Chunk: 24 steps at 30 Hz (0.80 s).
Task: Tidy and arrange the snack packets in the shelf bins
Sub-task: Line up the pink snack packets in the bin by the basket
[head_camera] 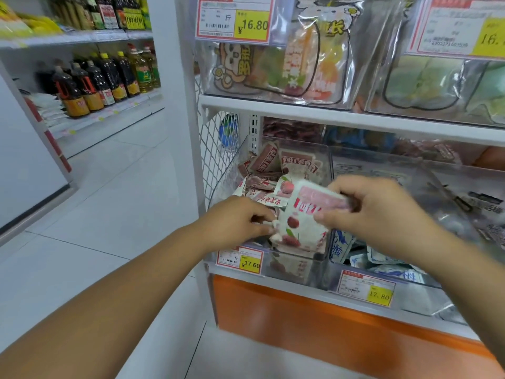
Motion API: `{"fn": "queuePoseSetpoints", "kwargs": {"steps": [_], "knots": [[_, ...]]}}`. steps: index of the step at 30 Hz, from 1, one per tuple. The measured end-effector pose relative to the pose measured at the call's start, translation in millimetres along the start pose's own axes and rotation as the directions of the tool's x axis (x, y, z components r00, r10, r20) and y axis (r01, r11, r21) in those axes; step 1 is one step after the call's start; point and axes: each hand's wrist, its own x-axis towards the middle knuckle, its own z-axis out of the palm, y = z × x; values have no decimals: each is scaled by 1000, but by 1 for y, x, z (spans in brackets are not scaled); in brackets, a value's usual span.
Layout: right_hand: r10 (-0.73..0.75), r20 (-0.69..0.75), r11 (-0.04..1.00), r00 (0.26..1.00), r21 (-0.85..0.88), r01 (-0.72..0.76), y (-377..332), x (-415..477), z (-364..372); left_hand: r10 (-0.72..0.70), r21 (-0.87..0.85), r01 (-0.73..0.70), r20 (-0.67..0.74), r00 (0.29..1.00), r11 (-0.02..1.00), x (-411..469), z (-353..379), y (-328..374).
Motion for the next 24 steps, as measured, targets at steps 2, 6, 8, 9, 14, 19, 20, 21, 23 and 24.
{"fn": "queuePoseSetpoints", "kwargs": {"steps": [2,6,8,9,14,19,20,21,23,24], "knots": [[-59,92,979,994,-190,75,1,-1,14,-35,-53,34,-21,999,998,4,1,0],[-99,321,926,942,-318,205,-1,3,26,-62,-107,58,-37,997,993,5,3,-1],[-138,347,901,928,-344,263,-1,7,27,-72,-124,67,-41,997,990,5,4,-3],[-150,352,884,924,-371,285,-1,9,28,-76,-141,70,-41,996,988,4,4,-3],[-28,534,732,845,-564,381,-8,24,49,-92,-307,91,9,996,947,-2,2,-4],[32,547,957,837,-258,132,-5,39,27,-60,-345,92,102,993,934,-7,-3,-3],[34,530,985,847,-160,60,-5,42,23,-47,-368,91,128,991,925,-8,-4,-2],[31,529,988,848,-143,53,-5,46,22,-33,-385,87,144,989,919,-9,-4,-1],[55,599,962,799,-246,119,-2,53,26,-16,-308,60,144,989,949,-10,-2,2],[70,635,951,769,-276,141,0,57,27,-7,-207,35,136,991,978,-11,0,4]]}}
